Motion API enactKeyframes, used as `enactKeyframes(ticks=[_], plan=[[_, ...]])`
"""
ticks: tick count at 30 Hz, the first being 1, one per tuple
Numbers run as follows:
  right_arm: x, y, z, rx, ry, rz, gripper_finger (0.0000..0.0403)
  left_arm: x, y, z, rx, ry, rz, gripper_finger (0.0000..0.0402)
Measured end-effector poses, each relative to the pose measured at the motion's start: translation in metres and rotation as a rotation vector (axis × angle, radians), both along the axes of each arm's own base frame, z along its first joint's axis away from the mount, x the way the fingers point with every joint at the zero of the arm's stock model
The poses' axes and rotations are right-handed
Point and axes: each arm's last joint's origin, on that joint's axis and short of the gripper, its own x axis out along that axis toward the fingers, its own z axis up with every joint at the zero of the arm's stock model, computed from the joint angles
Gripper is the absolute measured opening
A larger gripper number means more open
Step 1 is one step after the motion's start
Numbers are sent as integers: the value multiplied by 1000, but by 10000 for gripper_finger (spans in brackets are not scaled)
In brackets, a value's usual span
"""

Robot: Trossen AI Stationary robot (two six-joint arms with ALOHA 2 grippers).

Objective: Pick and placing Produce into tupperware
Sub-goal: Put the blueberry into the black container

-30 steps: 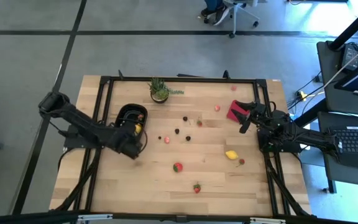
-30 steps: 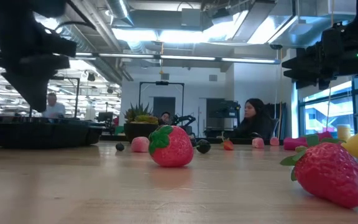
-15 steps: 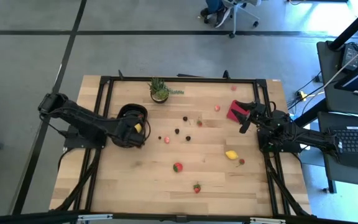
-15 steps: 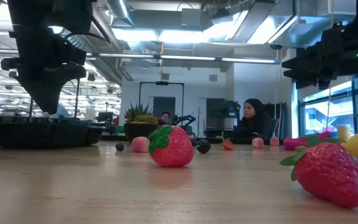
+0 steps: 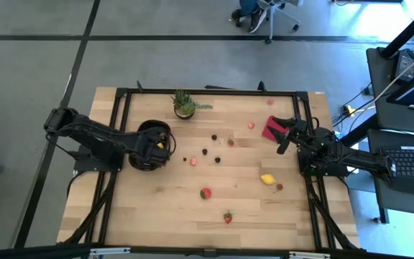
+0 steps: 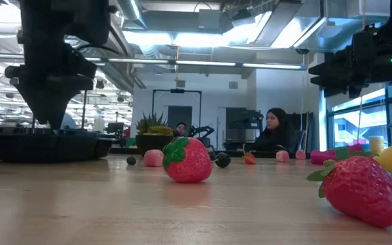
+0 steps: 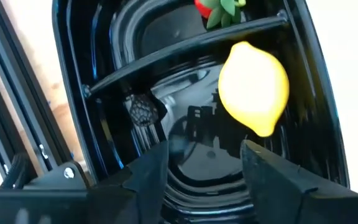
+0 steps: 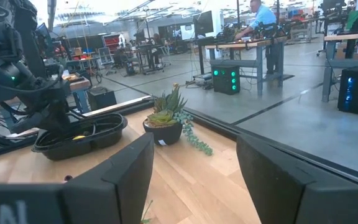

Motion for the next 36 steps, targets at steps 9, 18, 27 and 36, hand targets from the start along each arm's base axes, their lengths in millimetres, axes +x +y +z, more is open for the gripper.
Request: enactKeyframes(ticks=[9, 18, 27, 36], plan=[[0, 0, 0, -1, 1, 0, 232, 10, 7, 0, 1, -34, -129, 218], [0, 0, 0, -21, 12, -1, 232, 48, 11, 7, 49, -265, -612, 211], [0, 0, 0, -21, 12, -1, 232, 67, 11, 16, 180, -325, -973, 211], [0, 0, 0, -20, 16, -1, 232, 77, 14, -19, 67, -233, -1042, 209]])
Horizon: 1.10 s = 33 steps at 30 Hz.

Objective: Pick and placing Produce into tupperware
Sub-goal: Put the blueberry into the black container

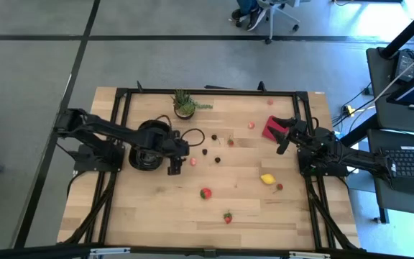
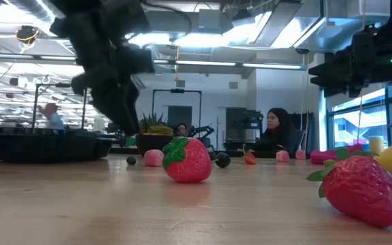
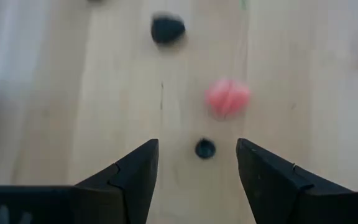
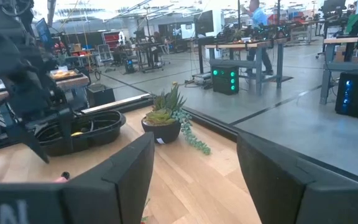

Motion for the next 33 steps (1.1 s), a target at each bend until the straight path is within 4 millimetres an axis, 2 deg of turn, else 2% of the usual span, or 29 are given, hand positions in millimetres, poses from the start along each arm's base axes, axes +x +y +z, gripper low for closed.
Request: enactKeyframes(ticks=[4, 14, 25, 33], plan=[[0, 0, 0, 1, 6, 0, 232, 3, 0, -11, -9, 33, -4, 209], [1, 0, -1, 0, 10, 0, 232, 5, 0, -11, -12, 19, -7, 208], [2, 0, -2, 2, 25, 0, 232, 12, -1, -37, -26, 89, -14, 208], [2, 0, -2, -13, 36, -1, 232, 14, -1, -40, -30, 93, -8, 208]])
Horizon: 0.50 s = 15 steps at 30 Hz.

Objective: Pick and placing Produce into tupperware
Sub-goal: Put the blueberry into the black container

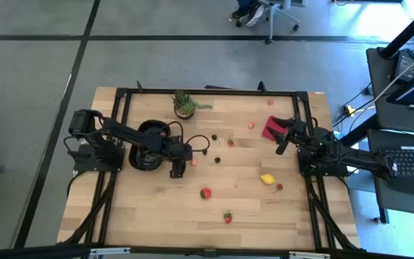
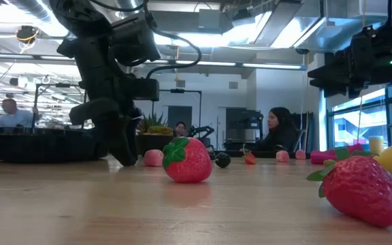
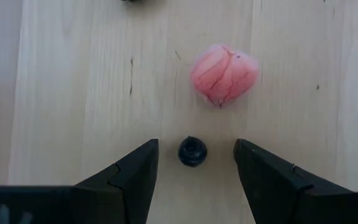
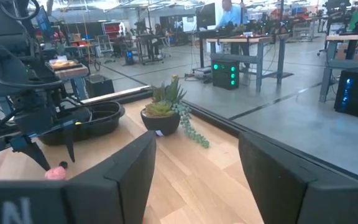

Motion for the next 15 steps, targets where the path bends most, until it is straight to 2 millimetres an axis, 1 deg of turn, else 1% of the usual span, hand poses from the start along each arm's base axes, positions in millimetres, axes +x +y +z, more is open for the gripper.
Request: enactKeyframes(ticks=[4, 15], plan=[[0, 0, 0, 24, -14, 0, 232, 0, -2, 0, -3, -2, 18, 208], [0, 0, 0, 23, -13, 0, 232, 0, -2, -1, -4, 0, 19, 208]])
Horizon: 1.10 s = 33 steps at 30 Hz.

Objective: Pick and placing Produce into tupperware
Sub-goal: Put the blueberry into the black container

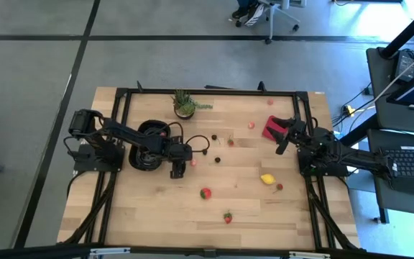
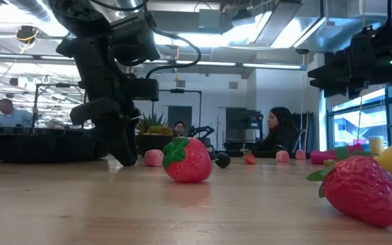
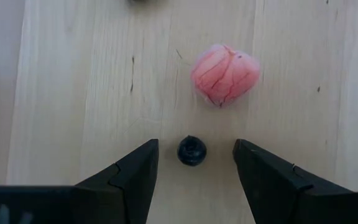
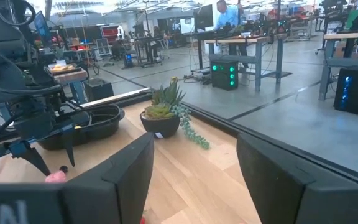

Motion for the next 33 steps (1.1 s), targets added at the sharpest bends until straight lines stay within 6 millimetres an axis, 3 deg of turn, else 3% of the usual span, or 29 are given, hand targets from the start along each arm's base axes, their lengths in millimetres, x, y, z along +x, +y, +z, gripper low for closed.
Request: enactKeyframes(ticks=[27, 33], plan=[[0, 0, 0, -3, 1, 0, 232, 0, 0, -1, -3, 3, -1, 208], [0, 0, 0, -3, 2, 0, 232, 0, 0, -1, -6, 4, -2, 189]])
